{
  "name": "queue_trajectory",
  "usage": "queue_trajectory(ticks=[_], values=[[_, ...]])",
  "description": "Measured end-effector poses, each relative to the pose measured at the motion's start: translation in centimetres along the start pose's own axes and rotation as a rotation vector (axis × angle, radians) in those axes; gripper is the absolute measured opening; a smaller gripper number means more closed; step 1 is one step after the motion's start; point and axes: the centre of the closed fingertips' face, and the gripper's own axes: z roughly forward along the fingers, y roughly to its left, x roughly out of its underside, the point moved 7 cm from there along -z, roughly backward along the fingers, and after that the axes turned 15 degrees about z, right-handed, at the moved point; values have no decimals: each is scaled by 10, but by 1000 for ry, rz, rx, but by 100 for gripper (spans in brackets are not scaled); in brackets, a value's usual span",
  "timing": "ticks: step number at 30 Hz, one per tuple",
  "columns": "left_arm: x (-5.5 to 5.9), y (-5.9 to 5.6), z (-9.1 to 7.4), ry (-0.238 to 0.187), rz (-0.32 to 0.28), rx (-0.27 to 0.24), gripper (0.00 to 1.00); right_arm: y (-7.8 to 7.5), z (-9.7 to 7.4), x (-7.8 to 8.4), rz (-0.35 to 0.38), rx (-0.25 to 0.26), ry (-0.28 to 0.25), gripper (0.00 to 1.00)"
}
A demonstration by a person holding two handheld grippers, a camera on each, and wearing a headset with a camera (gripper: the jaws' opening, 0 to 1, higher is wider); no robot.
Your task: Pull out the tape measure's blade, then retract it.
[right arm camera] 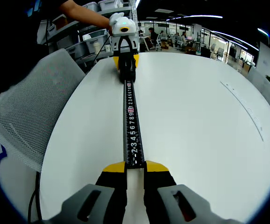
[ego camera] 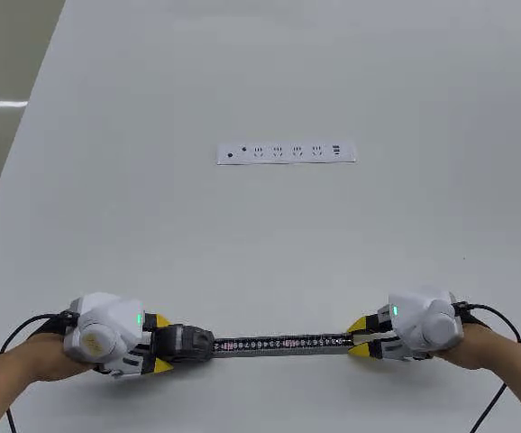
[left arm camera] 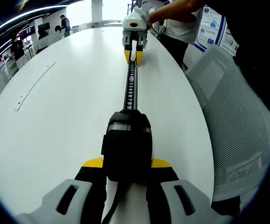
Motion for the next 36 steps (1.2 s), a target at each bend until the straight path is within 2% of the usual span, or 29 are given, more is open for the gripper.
queue_trajectory(ticks=[21, 36], values=[[1, 1, -1, 5, -3, 4, 28, -5, -12, 10, 12, 10, 14, 10], [0, 2, 2, 10, 2, 5, 29, -5, -7, 12, -23, 34, 32, 13]])
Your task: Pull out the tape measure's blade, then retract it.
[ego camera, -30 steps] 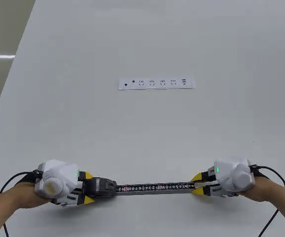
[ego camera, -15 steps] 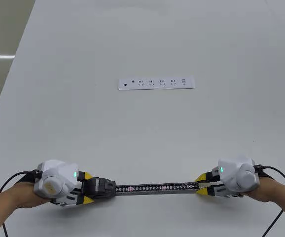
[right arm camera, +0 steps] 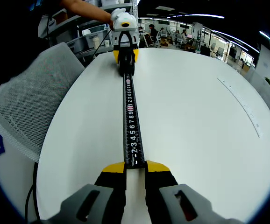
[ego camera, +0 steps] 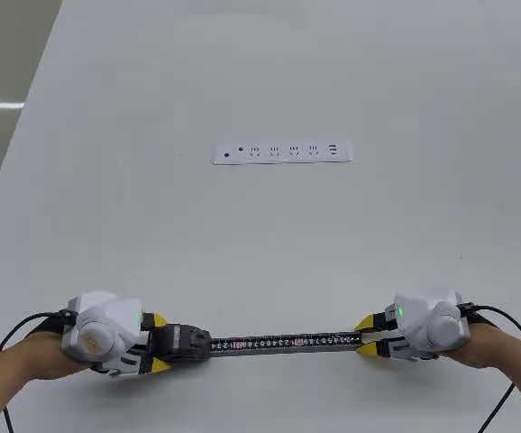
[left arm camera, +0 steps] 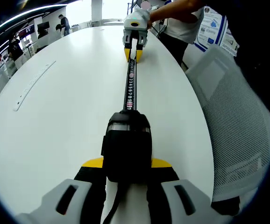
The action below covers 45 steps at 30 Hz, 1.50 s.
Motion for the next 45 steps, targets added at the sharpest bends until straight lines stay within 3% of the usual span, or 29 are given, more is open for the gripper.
queue_trajectory(ticks=[10, 18, 29, 38, 45], values=[[-2, -1, 1, -6, 29, -6, 30, -1, 1, -1, -31, 17, 11, 16], [-2, -1, 0, -3, 50, -12, 31, 4, 2, -3, -38, 9, 15, 26], [-1, 0, -4, -5, 20, -47, 34, 10, 3, -3, -28, 23, 27, 35], [-2, -3, -12, -44, -95, -119, 39, 15, -1, -2, 65, 82, 7, 47], [0, -17, -24, -67, -179, -198, 49, 23, -11, -6, 163, 144, -35, 57]])
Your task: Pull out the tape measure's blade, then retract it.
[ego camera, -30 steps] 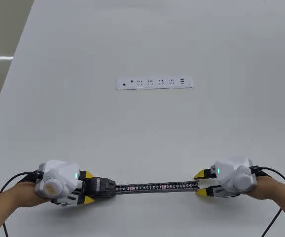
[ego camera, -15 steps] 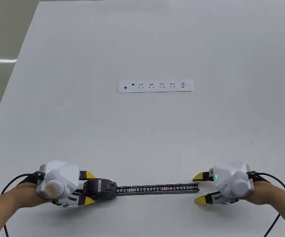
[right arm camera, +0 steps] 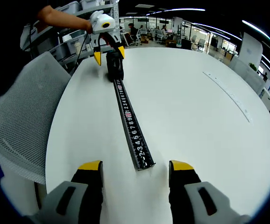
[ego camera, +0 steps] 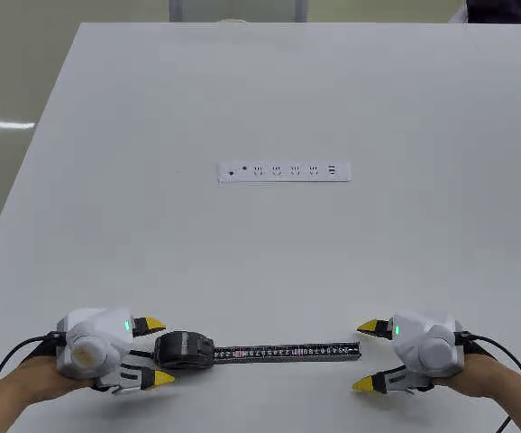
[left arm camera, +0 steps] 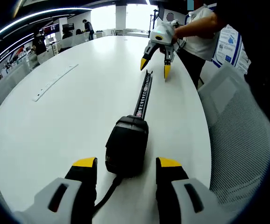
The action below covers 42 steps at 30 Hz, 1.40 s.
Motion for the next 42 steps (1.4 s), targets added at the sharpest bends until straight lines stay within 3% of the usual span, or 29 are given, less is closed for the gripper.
queue_trajectory(ticks=[4, 7, 17, 26, 34, 42], values=[[5, -6, -9, -3, -90, -70, 53, 7, -9, -3, 49, 35, -18, 62], [5, -12, -18, -31, -142, -105, 57, 12, -15, -4, 85, 60, -35, 65], [11, -40, -44, -26, -205, -159, 64, 37, -33, -2, 162, 117, -58, 76], [10, -61, -59, -41, -264, -209, 70, 58, -50, -7, 245, 195, -150, 81], [2, -73, -74, -49, -329, -277, 74, 79, -59, -11, 288, 267, -168, 83], [-5, -77, -88, -63, -388, -357, 80, 94, -71, -17, 344, 333, -199, 86]])
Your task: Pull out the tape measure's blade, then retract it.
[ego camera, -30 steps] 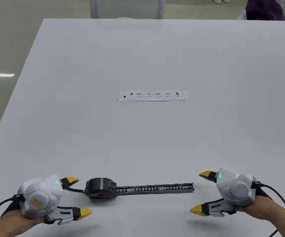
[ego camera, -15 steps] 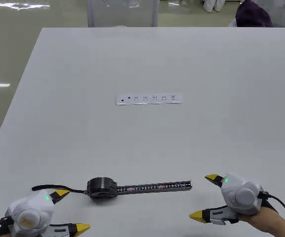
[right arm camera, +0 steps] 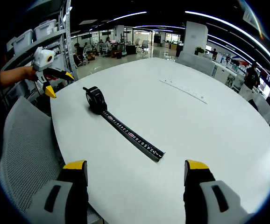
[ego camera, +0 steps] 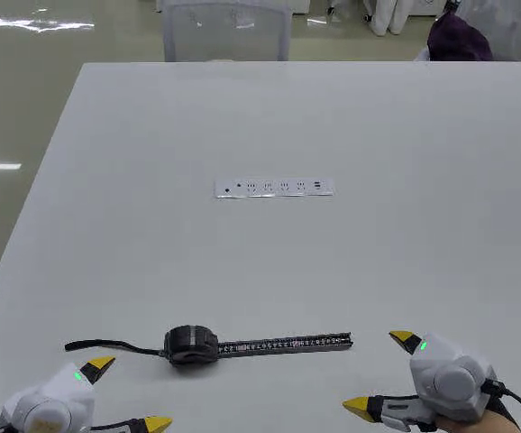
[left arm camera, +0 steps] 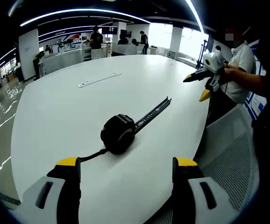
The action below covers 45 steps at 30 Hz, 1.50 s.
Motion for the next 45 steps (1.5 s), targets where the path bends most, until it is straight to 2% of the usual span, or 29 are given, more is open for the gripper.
queue_trajectory(ticks=[3, 8, 14, 21, 25, 32, 42, 45], values=[[-5, -2, -4, -19, -26, -23, 81, 6, -6, -2, 23, 4, -25, 87], [-7, -11, -7, -10, -36, -40, 83, 13, -15, -3, 62, 27, -62, 89], [-11, -20, -12, -14, -72, -72, 85, 25, -21, -2, 73, 20, -79, 92], [-16, -26, -16, -16, -67, -104, 90, 36, -23, -1, 97, 27, -104, 93], [-16, -27, -16, -25, -78, -132, 91, 42, -23, 1, 92, 25, -107, 94], [-15, -33, -15, -15, -85, -130, 94, 48, -24, 4, 102, 17, -108, 95], [-19, -33, -16, -21, -91, -161, 99, 52, -24, 4, 108, 10, -109, 95], [-19, -33, -15, -24, -112, -164, 99, 51, -24, 6, 107, 10, -107, 95]])
